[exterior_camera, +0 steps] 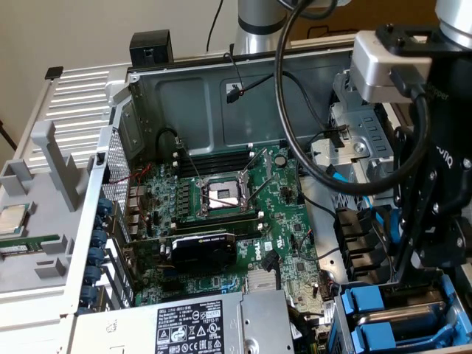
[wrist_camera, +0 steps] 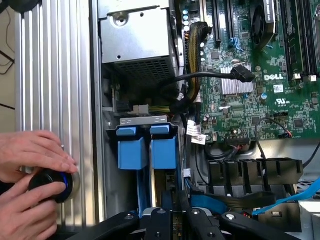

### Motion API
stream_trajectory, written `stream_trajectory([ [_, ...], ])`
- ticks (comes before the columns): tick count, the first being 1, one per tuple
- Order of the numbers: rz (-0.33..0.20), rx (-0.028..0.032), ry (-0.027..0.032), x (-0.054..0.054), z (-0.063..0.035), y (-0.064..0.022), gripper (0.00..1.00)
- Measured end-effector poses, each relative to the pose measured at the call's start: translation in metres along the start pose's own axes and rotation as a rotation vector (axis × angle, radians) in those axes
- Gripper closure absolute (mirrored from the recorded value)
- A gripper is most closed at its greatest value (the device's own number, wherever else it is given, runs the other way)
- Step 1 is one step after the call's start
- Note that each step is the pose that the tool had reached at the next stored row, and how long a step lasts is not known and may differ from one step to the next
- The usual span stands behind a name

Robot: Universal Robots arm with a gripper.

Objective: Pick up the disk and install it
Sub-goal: 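Insert the second disk wire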

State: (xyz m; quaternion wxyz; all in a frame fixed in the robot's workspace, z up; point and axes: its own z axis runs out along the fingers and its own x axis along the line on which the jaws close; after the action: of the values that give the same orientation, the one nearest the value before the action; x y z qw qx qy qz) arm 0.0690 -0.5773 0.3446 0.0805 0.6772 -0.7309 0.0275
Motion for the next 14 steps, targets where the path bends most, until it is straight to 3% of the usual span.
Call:
stream_trajectory([
  [6,0.002,0.0093,-0.0010,0.0010,0.0006,0.0000,0.83],
  [11,0.002,0.0104,-0.0009,0.0011,0.0007,0.0002,0.83],
  [14,0.003,0.0172,-0.0016,0.0012,0.0009,0.0002,0.83],
])
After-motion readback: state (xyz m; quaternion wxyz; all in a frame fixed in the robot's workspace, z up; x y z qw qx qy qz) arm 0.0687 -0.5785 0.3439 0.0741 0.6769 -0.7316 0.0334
